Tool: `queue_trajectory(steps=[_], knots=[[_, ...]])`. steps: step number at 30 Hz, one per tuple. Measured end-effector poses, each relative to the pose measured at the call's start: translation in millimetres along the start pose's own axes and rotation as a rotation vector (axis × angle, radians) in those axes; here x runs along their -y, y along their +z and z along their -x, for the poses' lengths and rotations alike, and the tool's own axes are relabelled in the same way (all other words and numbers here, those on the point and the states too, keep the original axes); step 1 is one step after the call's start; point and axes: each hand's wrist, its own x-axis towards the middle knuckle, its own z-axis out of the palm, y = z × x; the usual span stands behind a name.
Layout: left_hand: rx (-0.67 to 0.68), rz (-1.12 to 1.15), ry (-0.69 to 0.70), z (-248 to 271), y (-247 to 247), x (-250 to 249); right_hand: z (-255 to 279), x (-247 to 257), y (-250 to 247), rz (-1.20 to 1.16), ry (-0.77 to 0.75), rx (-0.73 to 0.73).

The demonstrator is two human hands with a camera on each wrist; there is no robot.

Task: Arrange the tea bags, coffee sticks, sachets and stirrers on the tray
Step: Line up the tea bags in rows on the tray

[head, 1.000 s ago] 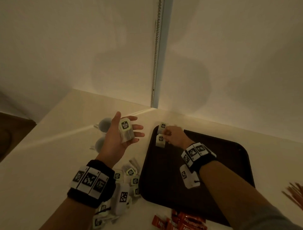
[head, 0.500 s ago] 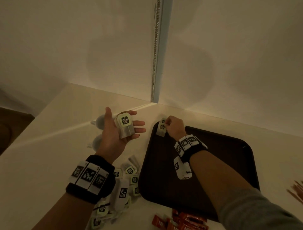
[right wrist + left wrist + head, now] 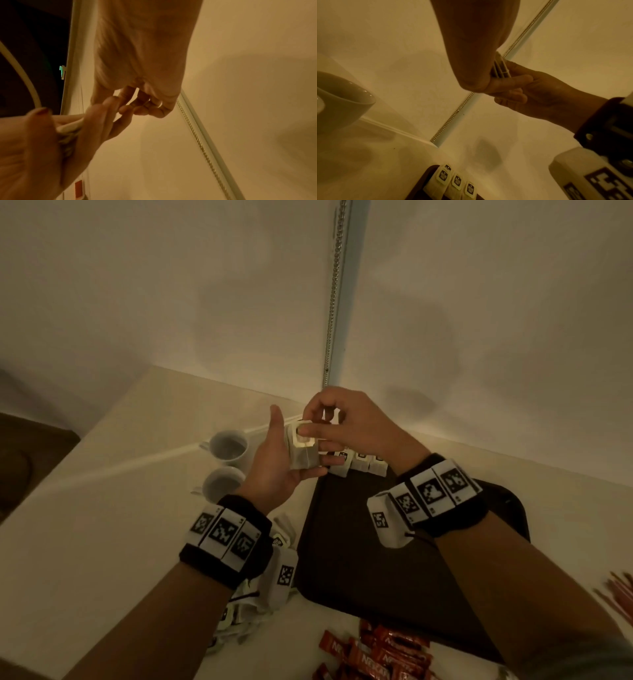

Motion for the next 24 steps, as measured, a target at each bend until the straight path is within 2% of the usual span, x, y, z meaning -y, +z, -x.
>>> queue_trajectory(steps=[4,8,10,15,24], knots=[[0.06,-0.055,0.072,8,4,-3,3,14,-16,-0.011,0.003,-0.025],[-0.003,-0.116,0.272,14,9,-4,1,34,-35,0.092,-0.069,-0.151],[-0.027,-0.082,0.316,16,11,-4,1,47,-42,0.155,-0.116,-0.157],[0.02,-0.076,0.352,21,20,-6,0,71,-46,0.227,-0.203,-0.105],[0.065,-0.063,0.354,28,23,-7,4,80,-47,0.279,-0.182,-0.06]])
